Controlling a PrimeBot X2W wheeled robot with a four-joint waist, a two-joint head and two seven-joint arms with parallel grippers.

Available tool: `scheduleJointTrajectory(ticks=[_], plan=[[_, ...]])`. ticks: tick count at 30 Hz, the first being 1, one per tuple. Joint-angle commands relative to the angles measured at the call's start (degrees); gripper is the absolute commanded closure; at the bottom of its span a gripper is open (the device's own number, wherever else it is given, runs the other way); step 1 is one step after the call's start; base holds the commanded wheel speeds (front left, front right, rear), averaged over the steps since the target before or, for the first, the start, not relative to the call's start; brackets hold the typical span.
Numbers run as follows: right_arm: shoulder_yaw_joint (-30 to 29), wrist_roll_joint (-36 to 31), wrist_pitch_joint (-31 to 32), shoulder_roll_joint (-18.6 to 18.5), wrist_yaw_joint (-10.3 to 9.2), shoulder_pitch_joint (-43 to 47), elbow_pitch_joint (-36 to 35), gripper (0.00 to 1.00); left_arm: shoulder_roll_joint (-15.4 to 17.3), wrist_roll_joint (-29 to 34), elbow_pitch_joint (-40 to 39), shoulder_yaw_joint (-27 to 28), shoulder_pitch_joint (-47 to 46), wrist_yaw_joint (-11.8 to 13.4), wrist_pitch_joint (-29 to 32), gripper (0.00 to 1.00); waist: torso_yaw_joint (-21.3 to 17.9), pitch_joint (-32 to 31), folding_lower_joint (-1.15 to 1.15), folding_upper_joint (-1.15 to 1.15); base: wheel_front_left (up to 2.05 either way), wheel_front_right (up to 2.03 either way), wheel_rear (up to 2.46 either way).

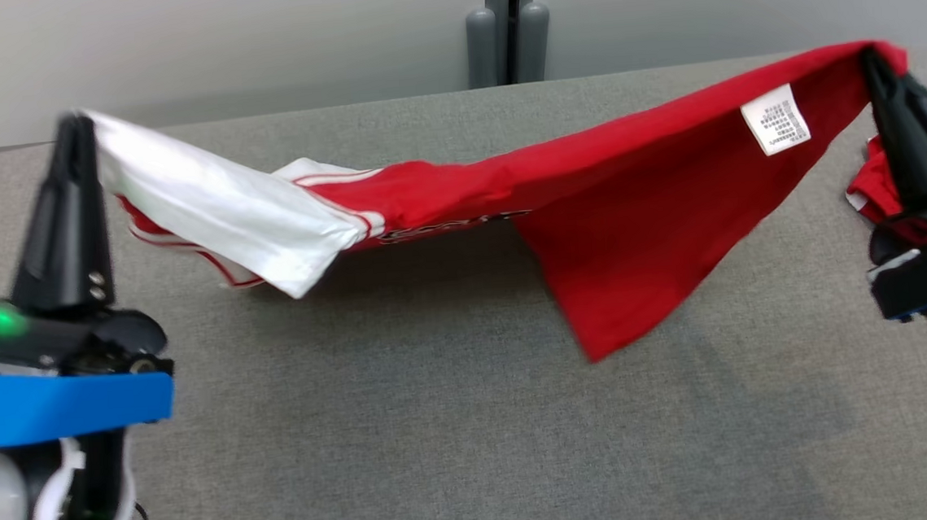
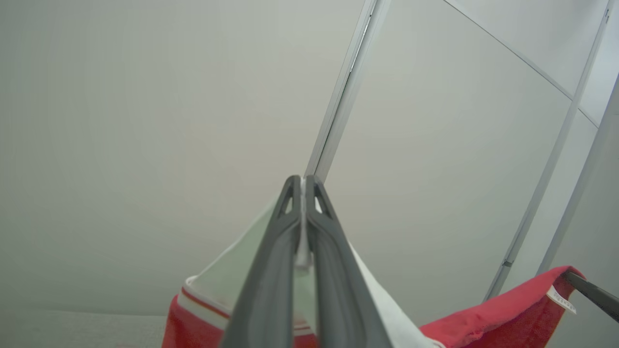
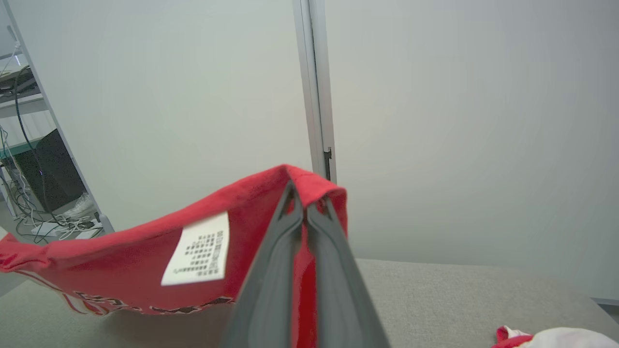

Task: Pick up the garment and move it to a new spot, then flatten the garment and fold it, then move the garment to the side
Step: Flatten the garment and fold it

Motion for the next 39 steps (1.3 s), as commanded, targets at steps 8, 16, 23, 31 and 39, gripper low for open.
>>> scheduleJointTrajectory(ticks=[8, 16, 23, 31, 39], plan=[[-2.37, 0.63, 8.11, -3.88, 0.03, -3.83, -7.31, 1.00, 4.44, 0.34, -6.26, 1.26, -8.87, 3.11, 8.19, 1.00, -0.44, 4.47, 0.00, 0.00, 0.00, 0.00, 0.00], [5.48, 2.11, 5.76, -4.37, 0.03, -22.81, 6.74, 1.00, 8.64, 4.03, 7.34, 1.23, -25.86, 2.06, 10.45, 1.00, -3.77, 17.06, 0.00, 0.00, 0.00, 0.00, 0.00], [9.23, -2.59, -8.38, -4.05, 0.02, -44.98, 25.71, 1.00, 12.91, 11.98, 18.47, 0.14, -47.51, 0.53, 6.91, 1.00, -6.33, 24.67, 0.00, 0.00, 0.00, 0.00, 0.00], [8.87, -7.40, -24.84, -6.76, 0.02, -58.87, 34.57, 1.00, 12.31, 19.80, 25.04, -2.02, -65.23, 0.26, -4.05, 1.00, -5.49, 25.20, 0.00, 0.00, 0.00, 0.00, 0.00], [12.38, -7.93, -28.62, -8.36, 0.02, -51.99, 41.15, 1.00, 10.27, 19.01, 27.75, -4.68, -58.23, -1.97, -11.67, 1.00, -4.65, 25.39, 0.00, 0.00, 0.00, 0.00, 0.00]])
